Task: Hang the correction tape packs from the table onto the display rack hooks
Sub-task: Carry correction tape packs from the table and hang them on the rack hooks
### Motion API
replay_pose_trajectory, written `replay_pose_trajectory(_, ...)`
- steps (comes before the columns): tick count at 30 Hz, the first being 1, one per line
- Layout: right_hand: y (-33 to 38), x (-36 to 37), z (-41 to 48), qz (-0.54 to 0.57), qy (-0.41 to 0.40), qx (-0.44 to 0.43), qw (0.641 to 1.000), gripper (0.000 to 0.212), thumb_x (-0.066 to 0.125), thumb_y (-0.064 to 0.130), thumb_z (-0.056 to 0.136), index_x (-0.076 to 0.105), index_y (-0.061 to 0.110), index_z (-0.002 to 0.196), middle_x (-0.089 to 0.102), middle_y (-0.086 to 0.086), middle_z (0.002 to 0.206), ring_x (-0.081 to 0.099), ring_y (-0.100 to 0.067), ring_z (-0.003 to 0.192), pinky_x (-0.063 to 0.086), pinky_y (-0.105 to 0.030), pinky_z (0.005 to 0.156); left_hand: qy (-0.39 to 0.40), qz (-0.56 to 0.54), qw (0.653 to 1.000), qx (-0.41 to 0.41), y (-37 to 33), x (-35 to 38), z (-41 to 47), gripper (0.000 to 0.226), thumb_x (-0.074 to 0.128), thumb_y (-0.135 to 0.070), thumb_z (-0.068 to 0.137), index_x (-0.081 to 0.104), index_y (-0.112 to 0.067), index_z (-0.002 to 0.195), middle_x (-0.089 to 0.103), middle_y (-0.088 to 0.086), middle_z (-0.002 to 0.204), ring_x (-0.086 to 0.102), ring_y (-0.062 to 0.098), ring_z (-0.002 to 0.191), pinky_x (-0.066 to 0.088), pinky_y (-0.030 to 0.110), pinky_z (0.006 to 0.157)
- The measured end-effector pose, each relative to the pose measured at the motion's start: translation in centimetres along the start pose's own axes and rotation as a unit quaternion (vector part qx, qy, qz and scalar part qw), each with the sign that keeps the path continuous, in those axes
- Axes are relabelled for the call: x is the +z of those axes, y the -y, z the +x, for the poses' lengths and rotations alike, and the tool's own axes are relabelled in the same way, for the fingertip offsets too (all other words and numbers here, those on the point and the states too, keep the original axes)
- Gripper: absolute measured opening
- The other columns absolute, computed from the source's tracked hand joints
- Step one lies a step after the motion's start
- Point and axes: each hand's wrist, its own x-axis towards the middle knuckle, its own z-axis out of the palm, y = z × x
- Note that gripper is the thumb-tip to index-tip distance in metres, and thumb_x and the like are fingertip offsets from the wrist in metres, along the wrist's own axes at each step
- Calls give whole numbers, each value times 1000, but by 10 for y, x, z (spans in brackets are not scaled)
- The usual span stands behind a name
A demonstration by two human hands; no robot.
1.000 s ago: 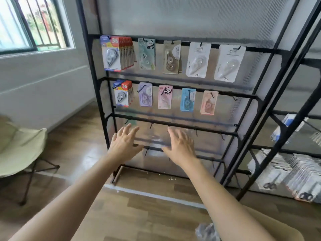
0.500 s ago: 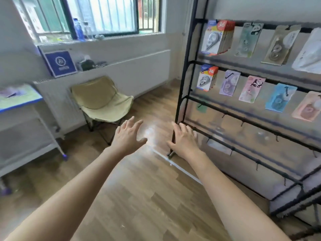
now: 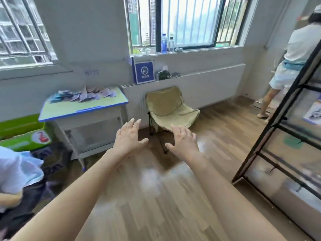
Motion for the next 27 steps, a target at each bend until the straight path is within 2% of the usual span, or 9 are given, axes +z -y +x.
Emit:
replay_pose_trajectory(8, 73, 15, 118, -6, 29, -83, 996, 72, 47, 45, 96, 8, 25, 153, 14, -10, 159, 14, -27, 145, 15, -43, 114, -18, -12, 996, -83, 91, -14, 66, 77, 53, -45, 93, 11, -23, 153, 5, 3, 161, 7, 21, 148, 10, 40, 118)
replay_pose_trajectory(15, 131, 20, 249, -10, 42, -168, 985, 73, 46, 46, 96, 5, 25, 154, 12, -8, 159, 13, -28, 146, 14, -45, 117, -53, 5, 986, -160, 157, -41, 161, 77, 53, -44, 93, 11, -21, 153, 6, 5, 161, 8, 23, 147, 13, 42, 119)
replay_pose_trajectory(18, 159, 19, 306, -11, 31, -200, 979, 72, 47, 46, 96, 8, 24, 153, 17, -8, 158, 17, -28, 144, 16, -45, 116, -72, 6, 980, -185, 182, -49, 198, 75, 52, -44, 94, 11, -21, 152, 6, 5, 161, 7, 22, 147, 11, 40, 118)
replay_pose_trajectory(27, 252, 52, 444, -7, 41, -255, 966, 71, 49, 46, 95, 13, 24, 152, 25, -9, 155, 26, -28, 140, 22, -43, 112, -66, 13, 965, -254, 293, -56, 302, 77, 53, -46, 93, 11, -22, 153, 5, 4, 161, 9, 23, 147, 13, 39, 118)
